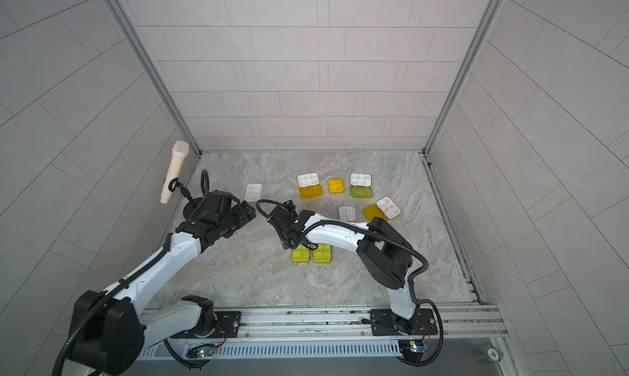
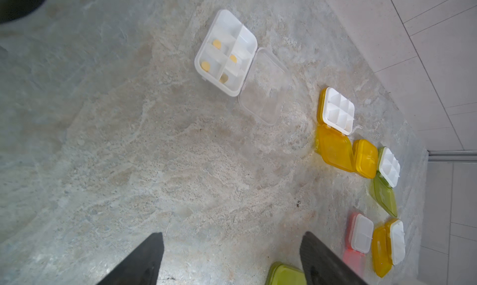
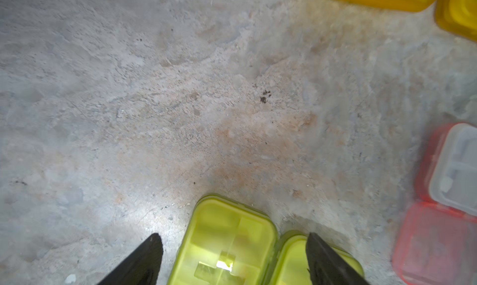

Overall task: Close pillboxes
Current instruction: Adjust the pillbox at the center of the board, then pick up the pillbox at the center of the board.

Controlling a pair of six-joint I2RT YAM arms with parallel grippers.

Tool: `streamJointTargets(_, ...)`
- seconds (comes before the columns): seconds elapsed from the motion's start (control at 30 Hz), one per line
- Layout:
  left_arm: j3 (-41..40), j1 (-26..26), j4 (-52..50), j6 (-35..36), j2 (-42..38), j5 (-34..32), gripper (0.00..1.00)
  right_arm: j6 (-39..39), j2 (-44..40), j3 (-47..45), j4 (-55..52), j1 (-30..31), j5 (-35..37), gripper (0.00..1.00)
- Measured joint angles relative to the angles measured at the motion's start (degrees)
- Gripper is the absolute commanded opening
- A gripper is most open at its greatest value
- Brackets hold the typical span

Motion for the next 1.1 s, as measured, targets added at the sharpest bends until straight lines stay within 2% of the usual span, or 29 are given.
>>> streamJointTargets(0.3,20.7,1.01,-8.9,9.92,19.28,-7.65,0.88,-3.04,-8.63,-6.23,0.52,-1.86,-0.09,0.97)
streamJointTargets(0.57,42.16,1.4,-21.03,21.38,39.91,-12.83,0.89,-4.83,-16.57,-13.62,2.78,-5.11,-1.73,1.0)
streamJointTargets(0.83,47.36,2.47,-25.33,28.5,49.64,-11.28,0.88,-5.77,-17.29,-16.06,4.59,-5.77,-3.34,1.0)
streamJointTargets(1.1,50.8,2.91,-26.38,31.74,50.34,-10.12,0.95,-5.79,-17.27,-16.94,6.05,-5.77,-4.46,1.0)
